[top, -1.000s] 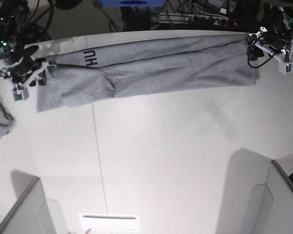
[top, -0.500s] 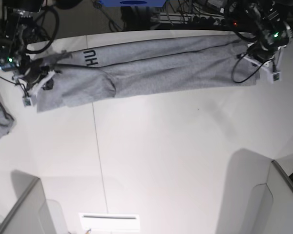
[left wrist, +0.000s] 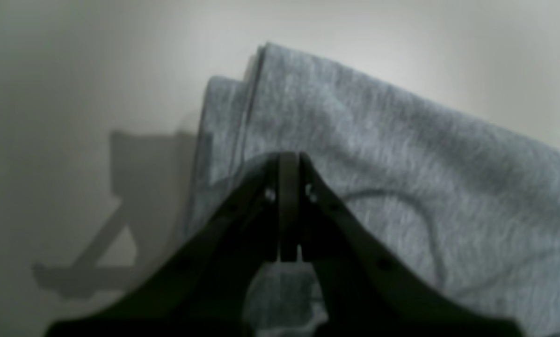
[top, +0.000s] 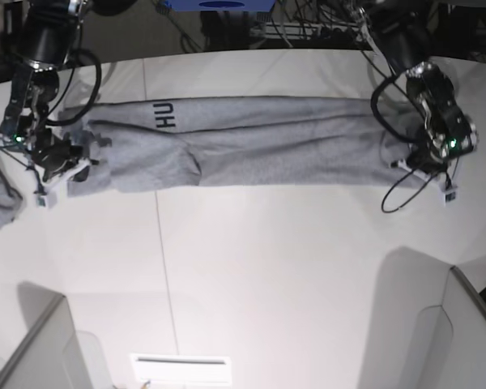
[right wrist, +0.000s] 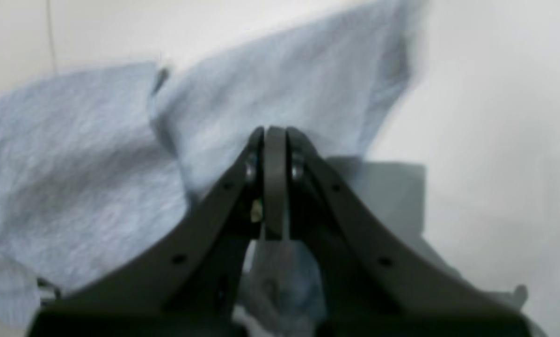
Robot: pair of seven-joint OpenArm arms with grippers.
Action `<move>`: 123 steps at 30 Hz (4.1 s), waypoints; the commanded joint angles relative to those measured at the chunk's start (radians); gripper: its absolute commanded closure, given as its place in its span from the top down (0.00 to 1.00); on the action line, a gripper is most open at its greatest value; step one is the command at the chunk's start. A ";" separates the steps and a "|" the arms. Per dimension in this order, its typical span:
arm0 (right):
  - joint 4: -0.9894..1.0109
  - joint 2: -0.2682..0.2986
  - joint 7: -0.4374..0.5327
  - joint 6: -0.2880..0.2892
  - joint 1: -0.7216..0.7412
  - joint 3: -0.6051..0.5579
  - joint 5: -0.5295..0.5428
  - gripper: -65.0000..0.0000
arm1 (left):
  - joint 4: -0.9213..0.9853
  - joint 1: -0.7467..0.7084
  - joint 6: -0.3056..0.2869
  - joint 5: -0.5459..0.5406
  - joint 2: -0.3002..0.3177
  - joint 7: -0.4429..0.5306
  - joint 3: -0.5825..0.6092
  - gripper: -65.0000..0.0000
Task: Fold the T-shirt properly
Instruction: 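Release the folded edge and smooth the fold with both grippers, then grasp both ends of the grey strip and pull them taut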
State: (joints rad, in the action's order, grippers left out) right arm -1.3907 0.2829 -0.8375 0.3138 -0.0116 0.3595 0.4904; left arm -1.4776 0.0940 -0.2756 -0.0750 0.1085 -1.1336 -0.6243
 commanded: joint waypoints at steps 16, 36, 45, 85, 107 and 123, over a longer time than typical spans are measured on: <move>-0.388 -0.089 -0.375 0.006 -0.008 0.077 0.021 0.63 | -0.458 -0.003 -0.110 -0.013 0.015 -0.093 -0.081 0.00; -0.273 -0.110 -0.325 0.006 -0.069 0.003 0.021 0.48 | -0.450 -0.330 -0.276 -0.188 0.078 -0.010 -0.452 0.00; -0.349 -0.110 -0.349 0.107 -0.129 0.014 0.021 0.00 | -0.449 -0.330 -0.276 -0.188 0.082 -0.010 -0.444 0.00; -0.519 -0.103 -0.365 0.110 -0.252 0.014 0.015 0.53 | -0.413 -0.328 -0.273 -0.187 0.079 -0.009 -0.360 0.00; 0.009 0.011 -0.042 0.104 0.012 -0.046 0.012 0.00 | 0.027 -0.107 -0.144 -0.187 0.032 0.186 -0.122 0.00; -0.517 -0.035 -0.038 0.107 -0.083 -0.066 0.020 0.00 | -0.292 -0.073 -0.152 -0.196 0.076 -0.001 -0.131 0.00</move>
State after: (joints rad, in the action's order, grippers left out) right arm -1.8915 0.2409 -0.9005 0.4156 -0.1085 0.2905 0.4904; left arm -1.7573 0.0113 -0.4225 -0.2653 0.1719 -1.1454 -0.7532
